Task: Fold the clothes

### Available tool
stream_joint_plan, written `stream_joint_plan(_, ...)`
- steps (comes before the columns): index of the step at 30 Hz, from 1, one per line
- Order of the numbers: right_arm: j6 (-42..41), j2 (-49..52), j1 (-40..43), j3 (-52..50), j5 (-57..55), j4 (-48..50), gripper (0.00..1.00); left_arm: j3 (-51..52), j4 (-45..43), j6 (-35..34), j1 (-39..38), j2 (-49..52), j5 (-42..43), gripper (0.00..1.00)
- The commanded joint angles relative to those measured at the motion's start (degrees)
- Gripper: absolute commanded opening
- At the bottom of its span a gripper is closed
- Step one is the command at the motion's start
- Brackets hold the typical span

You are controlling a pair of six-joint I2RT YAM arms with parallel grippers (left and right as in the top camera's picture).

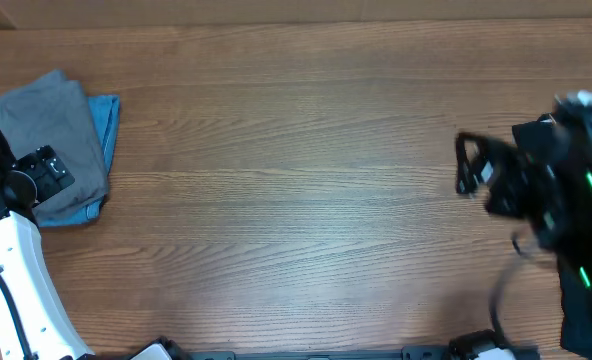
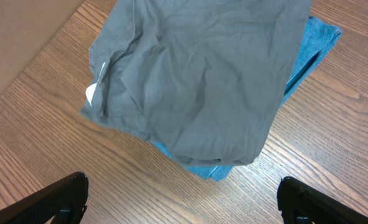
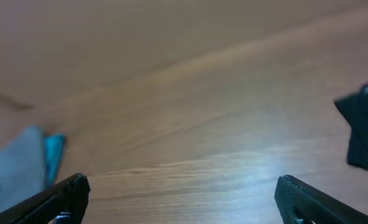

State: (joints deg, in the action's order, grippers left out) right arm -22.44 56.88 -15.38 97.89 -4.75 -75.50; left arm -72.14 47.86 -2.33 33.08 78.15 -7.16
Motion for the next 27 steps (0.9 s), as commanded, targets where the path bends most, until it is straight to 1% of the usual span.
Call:
stream_joint_plan(1,0.09,-8.15,-1.79,-1.81,-7.67,0.59,1.0,-0.09,-0.07,1.51,-0.22,0.33,-0.72,1.0)
stream_joint_plan(4,0.07,-15.8,-1.81,-6.8,-7.85,0.7,1.0,-0.09,-0.07,1.51,-0.22,0.33,-0.74,1.0)
stream_joint_plan(7,-0.39,-25.4,-1.68,-17.0,-6.93,4.04,1.0,-0.09,-0.07,1.51,-0.22,0.33,-0.72,1.0)
stream_joint_plan(9,-0.59,-30.88,-0.85,-24.09,-4.68,8.22,1.0,-0.09,-0.07,1.51,-0.22,0.33,-0.74,1.0)
stream_joint_plan(13,-0.57,-40.28,0.98,-38.8,-1.75,20.39,1.0,-0.09,-0.07,1.49,-0.22,0.33,-0.72,1.0)
stream_joint_plan(18,-0.59,-48.83,2.89,-55.78,0.02,35.28,1.0,-0.09,-0.07,1.51,-0.22,0.33,-0.72,1.0)
stream_joint_plan(20,-0.68,-52.17,4.07,-63.69,1.11,43.47,1.0,-0.09,-0.07,1.51,-0.22,0.33,-0.72,1.0)
stream_joint_plan(27,-1.68,-56.72,5.73,-80.37,1.01,65.57,1.0,-0.09,-0.07,1.51,-0.22,0.33,-0.72,1.0)
